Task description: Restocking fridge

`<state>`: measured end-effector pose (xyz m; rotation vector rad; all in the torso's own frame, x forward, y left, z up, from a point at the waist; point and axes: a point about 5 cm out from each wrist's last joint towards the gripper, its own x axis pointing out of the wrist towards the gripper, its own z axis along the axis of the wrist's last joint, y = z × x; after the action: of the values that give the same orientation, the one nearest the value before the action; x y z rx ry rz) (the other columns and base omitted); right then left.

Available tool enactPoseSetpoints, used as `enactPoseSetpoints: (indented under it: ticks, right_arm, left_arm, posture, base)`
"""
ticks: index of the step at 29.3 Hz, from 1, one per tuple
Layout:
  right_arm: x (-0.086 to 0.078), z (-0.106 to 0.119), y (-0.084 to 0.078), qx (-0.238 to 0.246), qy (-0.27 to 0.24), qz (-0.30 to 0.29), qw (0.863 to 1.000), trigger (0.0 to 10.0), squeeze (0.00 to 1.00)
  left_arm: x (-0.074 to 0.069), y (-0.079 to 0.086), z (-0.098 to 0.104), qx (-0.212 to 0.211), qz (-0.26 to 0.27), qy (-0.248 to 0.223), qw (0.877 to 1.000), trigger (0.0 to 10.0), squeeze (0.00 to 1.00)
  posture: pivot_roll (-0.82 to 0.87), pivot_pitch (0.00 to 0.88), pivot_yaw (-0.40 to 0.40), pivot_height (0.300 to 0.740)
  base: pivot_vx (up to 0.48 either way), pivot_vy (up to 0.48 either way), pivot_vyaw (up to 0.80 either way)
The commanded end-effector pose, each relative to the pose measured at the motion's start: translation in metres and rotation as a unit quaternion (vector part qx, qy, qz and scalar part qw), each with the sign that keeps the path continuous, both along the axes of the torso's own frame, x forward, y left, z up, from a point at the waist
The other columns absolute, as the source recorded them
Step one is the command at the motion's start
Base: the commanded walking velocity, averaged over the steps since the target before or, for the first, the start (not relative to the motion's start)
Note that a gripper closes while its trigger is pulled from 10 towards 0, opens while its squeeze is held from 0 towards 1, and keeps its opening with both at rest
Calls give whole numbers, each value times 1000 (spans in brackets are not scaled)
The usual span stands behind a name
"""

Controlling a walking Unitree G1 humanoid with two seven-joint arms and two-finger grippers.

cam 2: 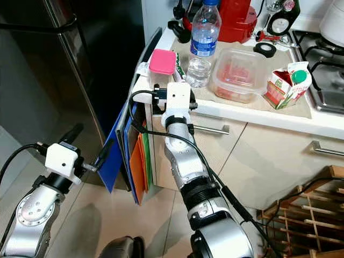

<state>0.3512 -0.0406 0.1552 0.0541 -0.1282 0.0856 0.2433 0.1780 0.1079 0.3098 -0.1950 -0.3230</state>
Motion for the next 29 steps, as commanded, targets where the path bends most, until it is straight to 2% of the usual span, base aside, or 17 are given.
enactPoseSetpoints:
  ticks: [1, 3, 6, 9, 10, 11, 13, 14, 15, 18, 19, 24, 27, 28, 29]
  right_arm:
    - [-9, 48, 63, 70, -50, 70, 994, 10000, 0]
    - [-11, 50, 54, 62, -67, 67, 994, 10000, 0]
    - [-14, 50, 46, 53, -79, 65, 993, 10000, 0]
    - [-26, 38, 17, 24, -93, 50, 994, 10000, 0]
    - [-26, 38, 17, 24, -93, 50, 994, 10000, 0]
    - [-33, 31, 1, 5, -92, 41, 995, 10000, 0]
    - [-35, 28, -4, -1, -91, 38, 995, 10000, 0]
    - [-39, 24, -16, -14, -83, 27, 996, 10000, 0]
    - [-39, 24, -16, -14, -83, 27, 996, 10000, 0]
    - [-52, 19, -42, -36, -73, -3, 997, 10000, 0]
    - [-52, 19, -42, -36, -73, -3, 997, 10000, 0]
    - [-70, 9, -72, -67, -59, -53, 995, 10000, 0]
    - [-74, 5, -77, -71, -49, -65, 994, 10000, 0]
    - [-75, 3, -78, -73, -45, -69, 994, 10000, 0]
    - [-76, 2, -78, -74, -42, -71, 994, 10000, 0]
  left_arm:
    - [5, 0, -1, 21, 18, 11, 1000, 10000, 0]
    - [11, 2, 8, 24, 37, 10, 999, 10000, 0]
    - [12, -1, 16, 12, 37, 5, 999, 10000, 0]
    - [14, -18, 30, -6, 24, -2, 1000, 10000, 0]
    - [14, -18, 30, -6, 24, -2, 1000, 10000, 0]
    - [16, -30, 34, -16, 13, 2, 1000, 10000, 0]
    - [18, -34, 34, -20, 10, 7, 1000, 10000, 0]
    - [22, -42, 37, -23, 4, 10, 1000, 10000, 0]
    - [22, -42, 37, -23, 4, 10, 1000, 10000, 0]
    - [30, -56, 49, -32, -9, 2, 999, 10000, 0]
    - [30, -56, 49, -32, -9, 2, 999, 10000, 0]
    - [47, -69, 69, -10, 5, -32, 999, 10000, 0]
    - [52, -71, 73, 4, 11, -46, 999, 10000, 0]
    - [57, -70, 75, 5, 21, -49, 999, 10000, 988]
    - [60, -70, 77, 5, 27, -51, 998, 10000, 988]
  posture:
    - [238, 82, 17, 740]
    - [221, 76, 14, 740]
    - [205, 68, 2, 740]
    - [170, 57, -25, 740]
    - [170, 57, -25, 740]
    - [152, 49, -34, 740]
    - [144, 47, -36, 740]
    - [116, 44, -40, 740]
    - [116, 44, -40, 740]
    - [72, 31, -40, 740]
    - [72, 31, -40, 740]
    - [11, 18, -9, 740]
    - [1, 21, -1, 740]
    - [-2, 25, 5, 740]
    - [-2, 25, 5, 740]
  base:
    - [0, 0, 0]
    - [0, 0, 0]
    - [0, 0, 0]
    - [0, 0, 0]
    - [0, 0, 0]
    - [0, 0, 0]
    - [0, 0, 0]
    - [0, 0, 0]
    - [0, 0, 0]
    - [0, 0, 0]
    - [0, 0, 0]
    - [0, 0, 0]
    - [0, 0, 0]
    - [0, 0, 0]
    - [0, 0, 0]
